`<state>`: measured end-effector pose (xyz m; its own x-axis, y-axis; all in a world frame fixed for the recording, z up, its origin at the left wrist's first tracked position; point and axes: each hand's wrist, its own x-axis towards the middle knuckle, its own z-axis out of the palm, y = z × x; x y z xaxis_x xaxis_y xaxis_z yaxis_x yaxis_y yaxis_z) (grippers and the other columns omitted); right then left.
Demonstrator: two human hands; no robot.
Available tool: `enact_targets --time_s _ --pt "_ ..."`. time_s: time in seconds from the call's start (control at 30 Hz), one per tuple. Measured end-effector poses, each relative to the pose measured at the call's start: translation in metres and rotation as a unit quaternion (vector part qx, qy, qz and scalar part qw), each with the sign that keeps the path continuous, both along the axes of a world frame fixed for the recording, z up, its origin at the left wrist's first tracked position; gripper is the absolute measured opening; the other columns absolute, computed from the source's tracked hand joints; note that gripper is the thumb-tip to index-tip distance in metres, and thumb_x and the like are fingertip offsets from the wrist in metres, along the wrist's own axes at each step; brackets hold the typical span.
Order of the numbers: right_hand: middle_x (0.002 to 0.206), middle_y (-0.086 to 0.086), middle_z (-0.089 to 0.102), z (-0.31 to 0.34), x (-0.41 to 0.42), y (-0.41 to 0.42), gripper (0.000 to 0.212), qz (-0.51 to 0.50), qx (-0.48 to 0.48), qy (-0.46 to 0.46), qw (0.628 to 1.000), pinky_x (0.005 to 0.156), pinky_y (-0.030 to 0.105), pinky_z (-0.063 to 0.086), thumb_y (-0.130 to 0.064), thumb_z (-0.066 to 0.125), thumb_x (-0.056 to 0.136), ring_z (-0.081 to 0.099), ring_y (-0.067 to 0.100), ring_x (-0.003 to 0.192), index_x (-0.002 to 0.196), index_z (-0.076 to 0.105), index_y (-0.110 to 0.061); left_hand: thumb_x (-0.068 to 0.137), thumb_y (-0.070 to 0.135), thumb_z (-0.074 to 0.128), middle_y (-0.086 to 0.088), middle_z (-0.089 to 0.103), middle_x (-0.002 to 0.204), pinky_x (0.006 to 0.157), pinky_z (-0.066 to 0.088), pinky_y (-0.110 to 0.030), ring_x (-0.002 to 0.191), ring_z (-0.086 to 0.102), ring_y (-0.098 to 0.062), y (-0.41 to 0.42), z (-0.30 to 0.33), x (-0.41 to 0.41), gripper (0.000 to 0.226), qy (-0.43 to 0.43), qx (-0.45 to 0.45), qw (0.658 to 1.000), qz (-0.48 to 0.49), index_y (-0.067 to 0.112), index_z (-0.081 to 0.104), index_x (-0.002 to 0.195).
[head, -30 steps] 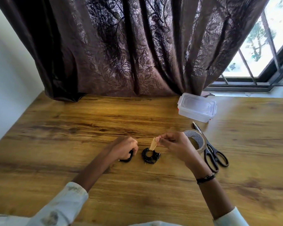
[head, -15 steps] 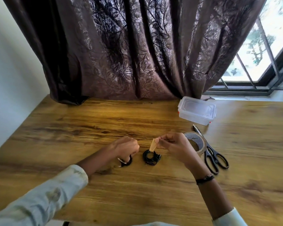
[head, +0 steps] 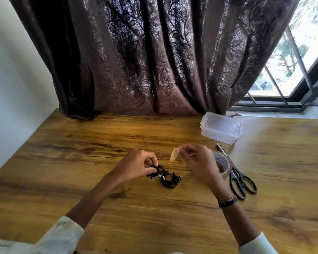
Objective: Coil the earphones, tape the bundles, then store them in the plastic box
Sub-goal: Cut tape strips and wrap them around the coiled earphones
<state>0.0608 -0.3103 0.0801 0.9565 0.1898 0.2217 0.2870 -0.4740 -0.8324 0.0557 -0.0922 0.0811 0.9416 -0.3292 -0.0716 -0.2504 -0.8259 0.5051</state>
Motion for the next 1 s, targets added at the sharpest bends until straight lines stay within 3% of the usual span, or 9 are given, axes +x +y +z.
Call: enact_targets --time_s 0.1,0.17,0.27,0.37,0.43,0.57,0.67,0.8,1.0 --pt "0.077 -0.021 0.064 0.003 -0.003 0.008 0.006 -0.036 -0.018 -0.086 0.995 0.059 0.005 0.043 -0.019 0.063 0.092 0.061 -0.009 0.071 0.093 0.069 -0.019 0.079 0.018 0.076 0.011 0.071 0.095 0.073 0.056 -0.017 0.080 0.062 0.014 -0.010 0.017 -0.013 0.019 -0.021 -0.050 0.999 0.009 0.025 0.064 0.092" --pt "0.081 -0.016 0.067 0.004 -0.005 0.014 0.008 -0.059 -0.038 -0.139 0.988 0.060 0.011 0.046 -0.024 0.061 0.093 0.061 -0.004 0.070 0.094 0.066 -0.019 0.081 0.016 0.074 0.007 0.072 0.099 0.058 0.048 -0.004 0.075 0.057 0.023 -0.018 0.028 -0.022 0.023 -0.039 -0.057 0.998 0.014 0.023 0.055 0.093" --pt "0.080 -0.013 0.069 0.005 -0.009 0.021 0.011 -0.076 -0.064 -0.193 0.976 0.054 0.025 0.051 -0.028 0.057 0.097 0.062 0.003 0.065 0.097 0.062 -0.018 0.082 0.014 0.072 -0.001 0.072 0.101 0.046 0.036 0.000 0.084 0.037 0.029 -0.028 0.042 -0.033 0.027 -0.058 -0.063 0.996 0.011 0.017 0.048 0.094" --pt "0.072 -0.010 0.068 0.005 -0.014 0.026 0.011 -0.080 -0.071 -0.198 0.974 0.049 0.034 0.051 -0.032 0.049 0.101 0.064 0.006 0.059 0.102 0.055 -0.022 0.079 0.022 0.076 0.003 0.072 0.096 0.044 0.037 -0.004 0.067 0.054 0.023 -0.032 0.047 -0.038 0.037 -0.095 -0.062 0.993 0.017 0.024 0.040 0.089" --pt "0.071 -0.010 0.068 0.007 -0.019 0.029 0.011 -0.076 -0.063 -0.198 0.975 0.046 0.034 0.049 -0.031 0.045 0.102 0.062 0.006 0.056 0.103 0.052 -0.022 0.077 0.026 0.077 0.005 0.073 0.091 0.042 0.041 -0.009 0.050 0.056 0.013 -0.033 0.047 -0.040 0.042 -0.123 -0.055 0.990 0.035 0.028 0.037 0.087" --pt "0.060 -0.011 0.058 0.014 -0.031 0.039 0.011 -0.100 -0.107 -0.217 0.965 0.039 0.015 0.029 -0.028 0.040 0.103 0.047 0.004 0.043 0.102 0.047 -0.019 0.074 0.023 0.079 0.008 0.072 0.076 0.050 0.050 -0.019 0.058 0.062 0.005 -0.042 0.051 -0.045 0.043 -0.164 -0.065 0.982 0.060 0.030 0.037 0.083" --pt "0.051 -0.011 0.044 0.017 -0.031 0.044 0.011 -0.118 -0.105 -0.218 0.963 0.037 0.014 0.018 -0.024 0.041 0.102 0.033 0.002 0.037 0.100 0.048 -0.016 0.073 0.017 0.079 0.009 0.071 0.072 0.047 0.042 -0.010 0.059 0.062 0.008 -0.047 0.060 -0.050 0.044 -0.171 -0.103 0.978 0.065 0.028 0.037 0.080" --pt "0.049 -0.010 0.037 0.018 -0.025 0.036 0.010 -0.079 -0.035 -0.218 0.972 0.038 0.014 0.020 -0.025 0.038 0.103 0.035 0.010 0.035 0.104 0.043 -0.017 0.073 0.019 0.081 0.009 0.074 0.079 0.042 0.032 -0.004 0.039 0.050 0.010 -0.045 0.071 -0.055 0.037 -0.095 -0.189 0.972 0.099 0.020 0.044 0.080" --pt "0.051 0.003 0.045 0.025 -0.025 0.034 0.008 -0.053 0.047 -0.225 0.972 0.036 0.035 0.030 -0.024 0.038 0.102 0.040 0.020 0.040 0.106 0.044 -0.019 0.069 0.015 0.081 0.001 0.076 0.083 0.070 0.056 -0.022 0.077 0.071 -0.010 -0.038 0.072 -0.057 0.030 0.068 -0.381 0.913 0.132 0.016 0.063 0.093"
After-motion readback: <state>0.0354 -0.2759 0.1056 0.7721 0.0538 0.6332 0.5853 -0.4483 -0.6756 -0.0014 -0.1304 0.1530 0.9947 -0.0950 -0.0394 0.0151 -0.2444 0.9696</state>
